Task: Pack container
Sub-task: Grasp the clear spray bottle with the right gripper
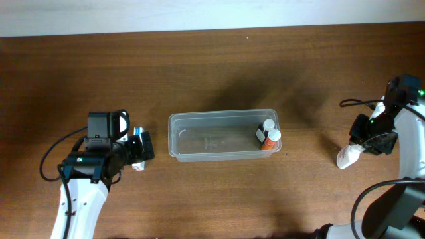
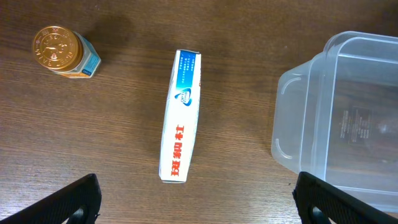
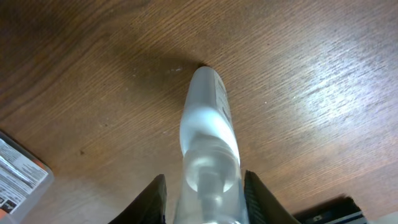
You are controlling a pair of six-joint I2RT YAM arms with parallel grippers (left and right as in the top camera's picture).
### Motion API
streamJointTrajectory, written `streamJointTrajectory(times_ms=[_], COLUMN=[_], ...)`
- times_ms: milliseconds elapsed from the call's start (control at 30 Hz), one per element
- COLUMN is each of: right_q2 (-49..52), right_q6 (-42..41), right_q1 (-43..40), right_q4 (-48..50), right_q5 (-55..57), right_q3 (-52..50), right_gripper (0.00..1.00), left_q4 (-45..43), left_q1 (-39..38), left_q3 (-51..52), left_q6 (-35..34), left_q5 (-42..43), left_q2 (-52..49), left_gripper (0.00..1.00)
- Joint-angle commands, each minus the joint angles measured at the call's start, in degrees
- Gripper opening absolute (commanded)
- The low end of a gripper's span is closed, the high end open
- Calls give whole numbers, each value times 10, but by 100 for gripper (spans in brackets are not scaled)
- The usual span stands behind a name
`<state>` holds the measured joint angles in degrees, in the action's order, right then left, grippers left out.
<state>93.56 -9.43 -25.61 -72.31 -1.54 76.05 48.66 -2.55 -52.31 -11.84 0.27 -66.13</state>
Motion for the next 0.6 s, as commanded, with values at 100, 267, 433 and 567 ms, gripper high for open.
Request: streamJointTrajectory(times_ms=[100,267,433,567], right_q2=[4,3,-15,-74], right_q6=[0,0,34,43], right_q1=[-3,-3,11,87], right_q4=[2,2,-21,-85], right_q5=[3,-7,-48,-49], right_q3=[-3,-3,28,112], right_gripper=[26,20,13,13], left_q4=[0,0,0,0], left_q1=[3,3,3,3], left_q3=[-11,-11,-11,-11], left_q6=[-1,-1,-1,-1], left_q5=[6,6,6,6], left_q2=[-1,-1,-2,-1], left_gripper=[100,100,100,100])
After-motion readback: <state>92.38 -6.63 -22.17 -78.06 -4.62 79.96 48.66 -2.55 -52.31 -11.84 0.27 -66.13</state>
